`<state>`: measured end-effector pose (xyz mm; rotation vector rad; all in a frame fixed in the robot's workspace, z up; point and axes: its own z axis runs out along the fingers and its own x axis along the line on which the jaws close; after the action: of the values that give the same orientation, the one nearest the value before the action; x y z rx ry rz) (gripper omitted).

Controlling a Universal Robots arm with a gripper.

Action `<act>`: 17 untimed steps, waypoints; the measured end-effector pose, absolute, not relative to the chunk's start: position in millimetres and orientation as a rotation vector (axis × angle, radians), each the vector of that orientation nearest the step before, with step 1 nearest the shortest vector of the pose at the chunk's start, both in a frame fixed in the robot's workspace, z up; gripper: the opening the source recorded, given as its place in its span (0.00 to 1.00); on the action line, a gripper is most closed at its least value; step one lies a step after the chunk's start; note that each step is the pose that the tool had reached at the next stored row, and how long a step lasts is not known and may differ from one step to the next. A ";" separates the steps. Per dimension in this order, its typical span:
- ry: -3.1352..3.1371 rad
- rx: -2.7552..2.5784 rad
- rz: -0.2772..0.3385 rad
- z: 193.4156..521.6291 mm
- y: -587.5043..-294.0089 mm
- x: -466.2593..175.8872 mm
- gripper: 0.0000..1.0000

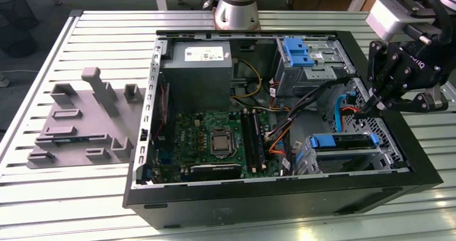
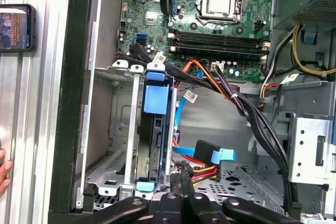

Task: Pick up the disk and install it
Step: 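Insert the first disk wire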

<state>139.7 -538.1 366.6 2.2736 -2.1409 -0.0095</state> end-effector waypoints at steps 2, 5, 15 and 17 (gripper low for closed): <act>-2.141 2.274 -0.010 366.5 -538.0 139.7 0.11; -2.141 2.274 -0.009 366.6 -537.9 139.7 0.11; -2.141 2.274 -0.010 366.6 -537.5 139.7 0.25; -2.141 2.274 -0.009 366.6 -537.4 139.7 0.25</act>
<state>139.7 -537.4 366.6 2.2737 -2.1409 -0.0095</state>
